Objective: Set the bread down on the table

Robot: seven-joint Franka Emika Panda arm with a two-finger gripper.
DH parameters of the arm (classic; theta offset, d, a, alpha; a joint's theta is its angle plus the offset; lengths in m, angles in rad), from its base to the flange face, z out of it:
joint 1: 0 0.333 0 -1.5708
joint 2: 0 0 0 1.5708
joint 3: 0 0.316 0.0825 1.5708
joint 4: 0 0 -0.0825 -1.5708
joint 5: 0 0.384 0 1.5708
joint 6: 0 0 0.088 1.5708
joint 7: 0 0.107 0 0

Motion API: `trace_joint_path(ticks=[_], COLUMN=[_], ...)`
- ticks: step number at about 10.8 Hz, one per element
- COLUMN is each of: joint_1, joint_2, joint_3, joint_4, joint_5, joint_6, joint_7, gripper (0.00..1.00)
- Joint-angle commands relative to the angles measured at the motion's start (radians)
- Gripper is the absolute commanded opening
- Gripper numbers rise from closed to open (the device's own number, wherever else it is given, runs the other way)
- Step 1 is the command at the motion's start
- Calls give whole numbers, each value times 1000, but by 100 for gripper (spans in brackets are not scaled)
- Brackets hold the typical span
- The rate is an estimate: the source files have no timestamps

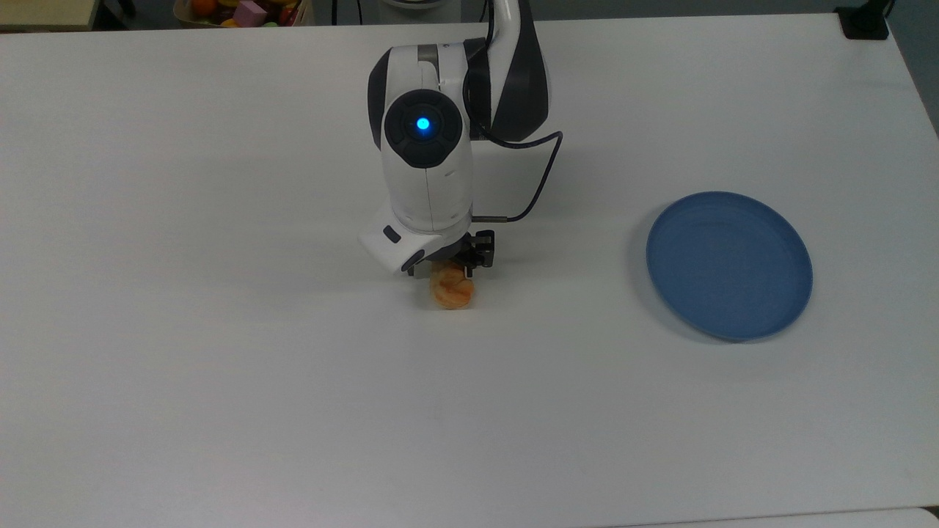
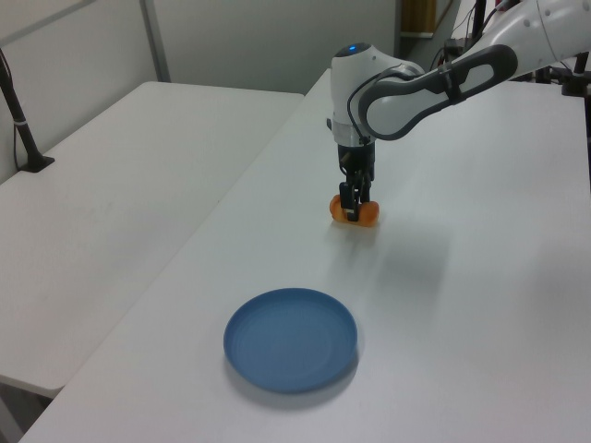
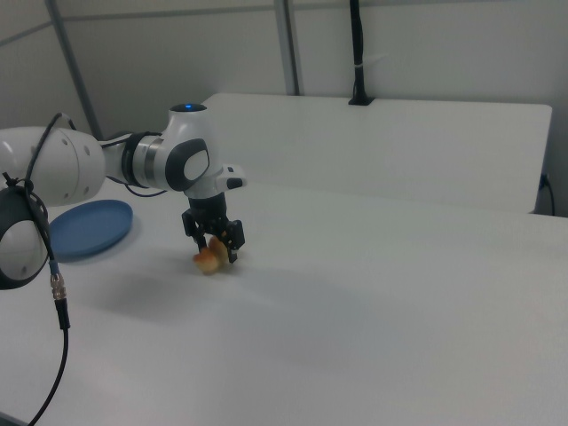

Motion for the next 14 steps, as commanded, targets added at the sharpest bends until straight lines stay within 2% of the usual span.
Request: trace_joint_path(ticks=[1, 4, 6, 11, 12, 14], joint_1=[10, 5, -2, -80, -106, -169], joint_2=[-9, -25, -94, -387, -454, -603], joint_3=[-9, -16, -16, -16, -16, -16], joint_4=[-19, -16, -19, -28, -58, -191], joint_5=[-18, -19, -16, -1, -2, -4], joint_6=[22, 12, -10, -322, -362, -358], joint_7=[-6, -8, -8, -6, -14, -23], gripper=[100, 100, 100, 100, 100, 100])
